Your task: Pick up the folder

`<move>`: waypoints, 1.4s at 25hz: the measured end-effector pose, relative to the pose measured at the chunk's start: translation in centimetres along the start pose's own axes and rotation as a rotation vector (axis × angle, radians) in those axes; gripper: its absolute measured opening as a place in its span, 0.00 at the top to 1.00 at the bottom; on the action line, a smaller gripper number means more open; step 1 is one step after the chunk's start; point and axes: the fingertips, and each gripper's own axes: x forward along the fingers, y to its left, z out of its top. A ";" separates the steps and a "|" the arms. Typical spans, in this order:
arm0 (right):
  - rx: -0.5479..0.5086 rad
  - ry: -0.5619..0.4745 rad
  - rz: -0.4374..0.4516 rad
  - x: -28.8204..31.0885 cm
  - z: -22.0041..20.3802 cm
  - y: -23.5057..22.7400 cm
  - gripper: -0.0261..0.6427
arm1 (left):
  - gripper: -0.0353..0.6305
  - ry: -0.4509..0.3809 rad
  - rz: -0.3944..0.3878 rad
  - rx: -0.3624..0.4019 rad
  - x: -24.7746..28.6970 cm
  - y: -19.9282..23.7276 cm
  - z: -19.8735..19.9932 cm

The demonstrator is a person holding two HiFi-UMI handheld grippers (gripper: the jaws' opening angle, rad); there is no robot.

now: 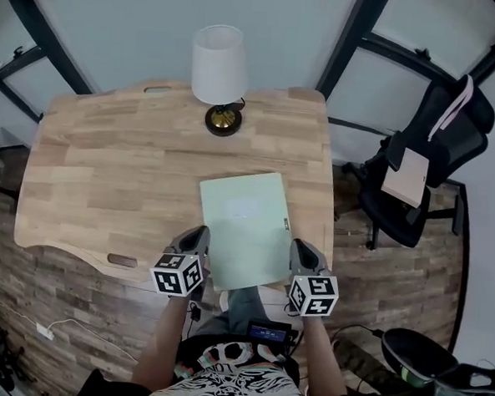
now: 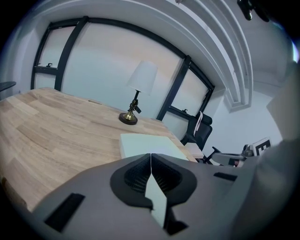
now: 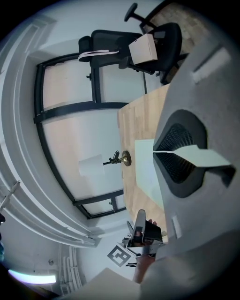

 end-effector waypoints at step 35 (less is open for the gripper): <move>0.353 0.234 0.234 9.6 -4.2 -1.4 0.57 | 0.55 0.062 -0.036 -0.389 5.9 3.2 -4.9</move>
